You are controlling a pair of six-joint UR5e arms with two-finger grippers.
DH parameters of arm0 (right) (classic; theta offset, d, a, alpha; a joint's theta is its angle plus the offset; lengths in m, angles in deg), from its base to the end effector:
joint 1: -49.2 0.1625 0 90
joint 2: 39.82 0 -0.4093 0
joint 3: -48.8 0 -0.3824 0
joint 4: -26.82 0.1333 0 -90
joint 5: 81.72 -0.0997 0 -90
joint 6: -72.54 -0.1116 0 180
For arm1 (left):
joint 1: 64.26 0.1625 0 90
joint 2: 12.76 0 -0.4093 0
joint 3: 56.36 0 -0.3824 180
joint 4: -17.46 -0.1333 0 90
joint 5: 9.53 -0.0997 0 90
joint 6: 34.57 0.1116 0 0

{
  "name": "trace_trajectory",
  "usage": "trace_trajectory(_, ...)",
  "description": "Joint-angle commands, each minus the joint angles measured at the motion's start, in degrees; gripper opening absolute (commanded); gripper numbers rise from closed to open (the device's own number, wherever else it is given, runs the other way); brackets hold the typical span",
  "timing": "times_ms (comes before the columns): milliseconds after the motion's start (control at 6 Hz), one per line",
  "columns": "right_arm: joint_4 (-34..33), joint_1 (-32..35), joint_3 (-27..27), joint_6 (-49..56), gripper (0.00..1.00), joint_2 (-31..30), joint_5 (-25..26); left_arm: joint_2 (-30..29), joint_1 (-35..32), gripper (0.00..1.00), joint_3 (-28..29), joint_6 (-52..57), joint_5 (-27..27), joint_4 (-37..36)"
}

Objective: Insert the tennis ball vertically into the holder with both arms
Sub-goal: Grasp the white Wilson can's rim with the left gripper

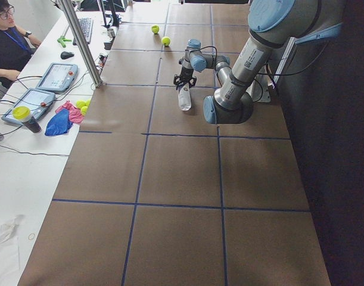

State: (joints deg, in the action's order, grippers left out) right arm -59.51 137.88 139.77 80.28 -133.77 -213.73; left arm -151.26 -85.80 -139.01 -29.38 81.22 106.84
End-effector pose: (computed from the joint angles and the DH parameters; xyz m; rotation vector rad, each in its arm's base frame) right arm 0.0481 -0.4556 0.6724 0.0526 -0.7322 -0.1554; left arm 0.6425 -0.3953 0.2021 0.6375 0.4085 1.2329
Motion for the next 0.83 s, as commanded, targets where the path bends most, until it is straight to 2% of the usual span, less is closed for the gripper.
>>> trace_trajectory(0, -0.1, 0.0, 0.0, 0.0, 1.00, 0.0, 0.0, -2.2, -0.3, 0.81, -1.5, 0.1, 0.5, -0.8)
trace_trajectory(167, -0.1, 0.0, 0.0, 0.0, 1.00, 0.0, 0.0, -3.3, -1.0, 0.81, -4.2, 0.0, 0.7, -0.8)
trace_trajectory(500, -0.1, 0.0, 0.0, 0.0, 1.00, 0.0, 0.0, -3.4, -2.8, 0.81, -15.1, -3.8, 1.3, 0.4)
trace_trajectory(667, -0.1, 0.0, 0.0, 0.0, 1.00, 0.0, 0.0, -3.2, -3.8, 0.81, -19.1, -5.4, 5.7, 4.4)
